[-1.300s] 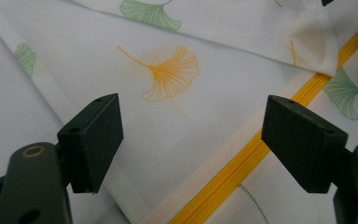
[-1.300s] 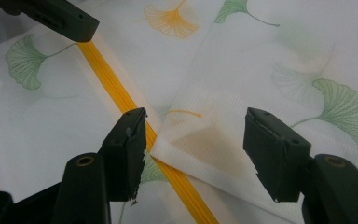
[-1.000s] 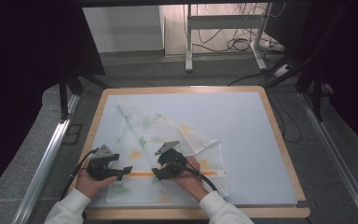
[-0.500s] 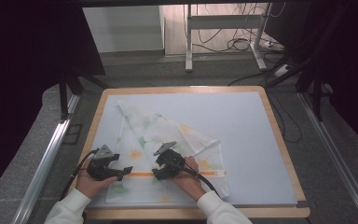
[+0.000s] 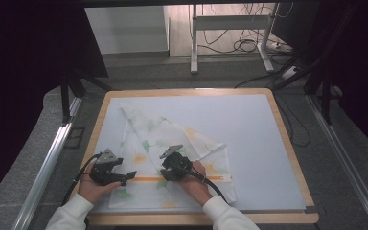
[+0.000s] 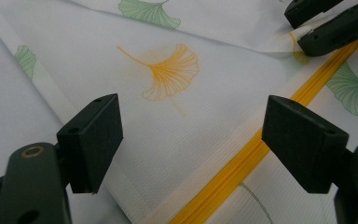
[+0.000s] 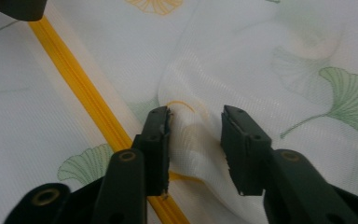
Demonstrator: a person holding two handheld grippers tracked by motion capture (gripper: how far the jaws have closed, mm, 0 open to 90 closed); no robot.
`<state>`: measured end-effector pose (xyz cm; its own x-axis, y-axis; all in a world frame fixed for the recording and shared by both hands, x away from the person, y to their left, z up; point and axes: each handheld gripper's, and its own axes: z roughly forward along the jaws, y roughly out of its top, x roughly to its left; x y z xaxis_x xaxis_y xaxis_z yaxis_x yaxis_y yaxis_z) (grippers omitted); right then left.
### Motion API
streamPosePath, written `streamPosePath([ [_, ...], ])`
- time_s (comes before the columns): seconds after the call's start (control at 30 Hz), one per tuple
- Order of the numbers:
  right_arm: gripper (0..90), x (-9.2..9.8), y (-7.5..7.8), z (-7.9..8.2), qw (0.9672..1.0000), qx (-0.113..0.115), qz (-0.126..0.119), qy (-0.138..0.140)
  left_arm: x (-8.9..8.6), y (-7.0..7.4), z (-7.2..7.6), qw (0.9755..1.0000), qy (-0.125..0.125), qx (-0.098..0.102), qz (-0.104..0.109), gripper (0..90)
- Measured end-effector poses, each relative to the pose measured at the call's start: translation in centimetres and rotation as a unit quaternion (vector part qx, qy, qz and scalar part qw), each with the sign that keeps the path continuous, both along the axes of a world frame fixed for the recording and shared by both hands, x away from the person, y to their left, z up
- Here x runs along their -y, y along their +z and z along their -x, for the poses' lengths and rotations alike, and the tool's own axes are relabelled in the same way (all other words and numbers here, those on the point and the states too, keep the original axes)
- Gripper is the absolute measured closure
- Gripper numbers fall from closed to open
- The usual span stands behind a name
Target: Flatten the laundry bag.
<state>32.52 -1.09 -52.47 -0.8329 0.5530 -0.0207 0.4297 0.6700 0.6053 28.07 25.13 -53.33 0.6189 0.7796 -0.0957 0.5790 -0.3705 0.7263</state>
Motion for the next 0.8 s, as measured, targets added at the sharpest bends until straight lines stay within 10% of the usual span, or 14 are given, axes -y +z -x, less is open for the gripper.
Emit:
streamPosePath([
  [0.27, 81.4, 0.4, 0.1, -0.2, 1.0000, 0.002, 0.002, -0.001, 0.0, 0.0, 0.0, 1.0000, -0.001, 0.000, 0.000, 19.6],
  [0.8, 85.5, 1.4, 1.5, -0.4, 0.9997, 0.011, -0.023, 0.003, -0.1, 0.0, 0.0, 1.0000, -0.003, 0.002, -0.003, 19.4],
])
